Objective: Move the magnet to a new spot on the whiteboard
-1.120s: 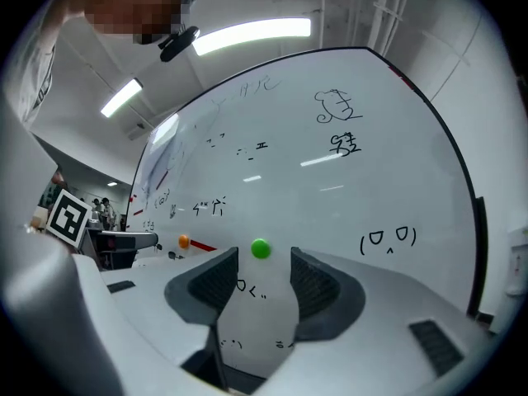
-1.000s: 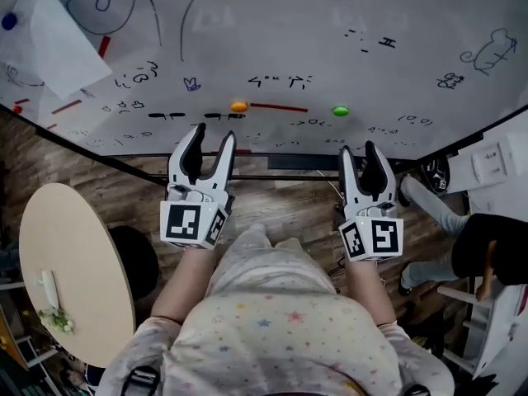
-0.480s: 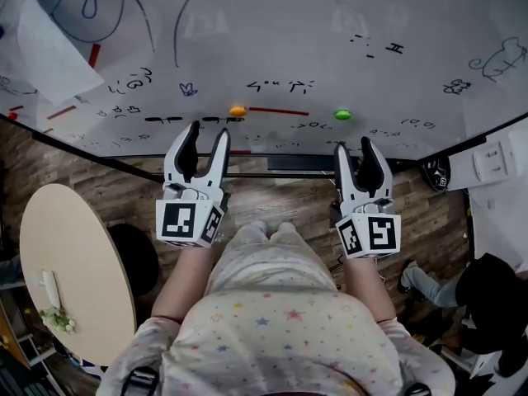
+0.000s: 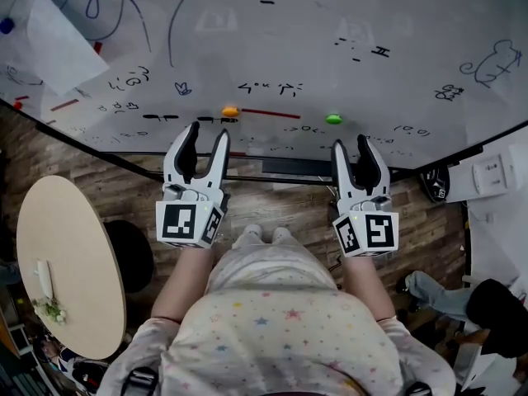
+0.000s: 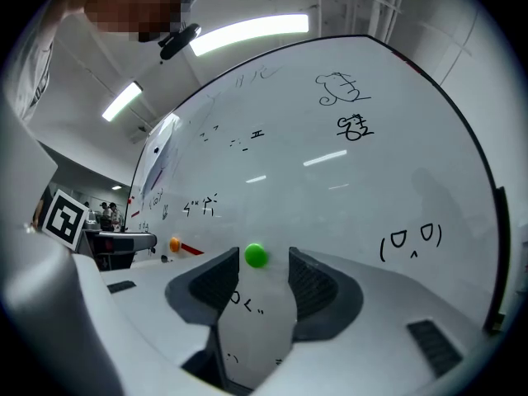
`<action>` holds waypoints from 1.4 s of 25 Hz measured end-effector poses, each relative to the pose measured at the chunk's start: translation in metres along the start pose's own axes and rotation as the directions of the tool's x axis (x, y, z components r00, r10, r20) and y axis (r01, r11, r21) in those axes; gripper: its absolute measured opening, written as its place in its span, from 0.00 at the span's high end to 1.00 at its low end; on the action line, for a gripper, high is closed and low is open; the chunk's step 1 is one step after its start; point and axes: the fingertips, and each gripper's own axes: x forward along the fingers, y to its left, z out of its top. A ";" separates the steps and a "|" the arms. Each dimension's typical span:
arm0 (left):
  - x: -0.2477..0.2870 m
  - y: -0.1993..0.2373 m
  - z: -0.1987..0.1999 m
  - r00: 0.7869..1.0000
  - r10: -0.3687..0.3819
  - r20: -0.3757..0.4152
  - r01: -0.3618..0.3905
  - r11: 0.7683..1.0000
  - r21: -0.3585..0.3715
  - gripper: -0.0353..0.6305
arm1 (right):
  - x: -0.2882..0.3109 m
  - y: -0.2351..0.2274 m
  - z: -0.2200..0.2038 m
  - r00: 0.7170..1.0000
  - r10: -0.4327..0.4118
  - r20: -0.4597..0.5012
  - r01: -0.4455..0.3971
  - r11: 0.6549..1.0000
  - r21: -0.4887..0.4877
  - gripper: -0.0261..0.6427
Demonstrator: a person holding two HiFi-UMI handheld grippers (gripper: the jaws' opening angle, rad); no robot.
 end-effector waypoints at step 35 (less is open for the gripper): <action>0.021 0.023 -0.002 0.999 -0.040 0.002 0.040 0.999 0.020 0.66 | 0.037 0.011 -0.001 0.998 -0.059 0.000 0.059 0.998 -0.004 0.71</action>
